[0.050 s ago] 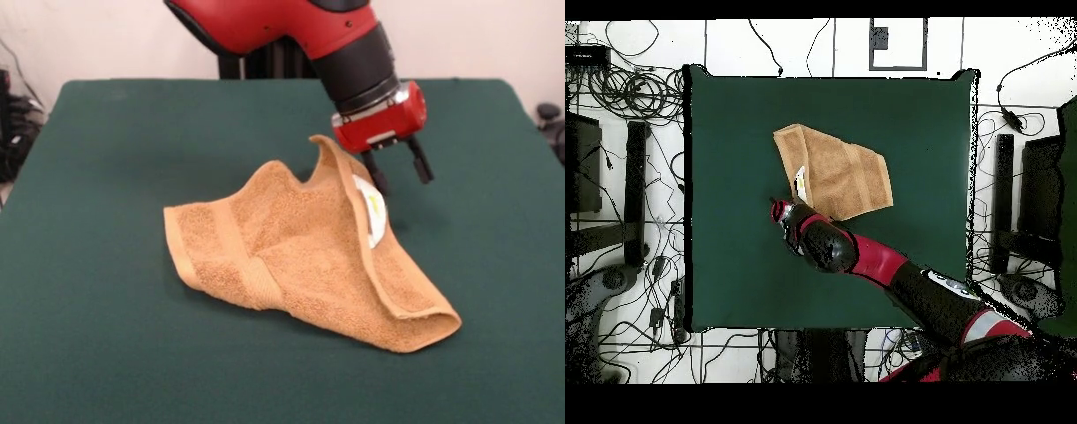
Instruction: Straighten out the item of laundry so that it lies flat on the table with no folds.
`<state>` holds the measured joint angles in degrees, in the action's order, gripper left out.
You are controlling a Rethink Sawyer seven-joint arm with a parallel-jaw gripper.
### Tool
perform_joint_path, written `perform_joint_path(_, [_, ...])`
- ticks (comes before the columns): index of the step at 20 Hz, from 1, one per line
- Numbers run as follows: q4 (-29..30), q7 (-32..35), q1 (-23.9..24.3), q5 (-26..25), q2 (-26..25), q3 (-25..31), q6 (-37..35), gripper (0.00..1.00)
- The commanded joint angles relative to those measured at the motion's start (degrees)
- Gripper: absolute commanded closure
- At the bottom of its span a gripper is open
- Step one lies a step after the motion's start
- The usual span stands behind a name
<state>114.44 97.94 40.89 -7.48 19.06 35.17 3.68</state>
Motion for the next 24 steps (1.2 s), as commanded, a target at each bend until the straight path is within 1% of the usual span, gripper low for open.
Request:
perform_joint_path(1, [-4.28, 5.21, -0.43, -0.91, -0.63, -1.73, -4.02, 0.0])
perform_joint_path(4, [-3.42, 5.63, 0.23, -0.79, -1.2, -1.29, -4.04, 0.0])
perform_joint_path(6, [-2.31, 6.22, 0.21, -0.45, -0.11, -1.28, -4.16, 0.0])
perform_joint_path(9, [1.28, 8.31, -0.18, 1.47, 5.2, -1.1, -5.88, 0.0])
perform_joint_path(10, [3.11, 9.5, -0.37, 2.63, 7.91, -0.8, -6.98, 0.0])
perform_joint_path(14, [5.82, 10.97, -0.49, 4.92, 13.31, -0.13, -10.27, 0.0])
perform_joint_path(20, [5.79, 9.31, 1.2, 4.57, 14.05, 0.47, -12.62, 0.0])
perform_joint_path(24, [4.58, 7.03, 2.95, 3.41, 14.17, -0.06, -15.19, 0.0])
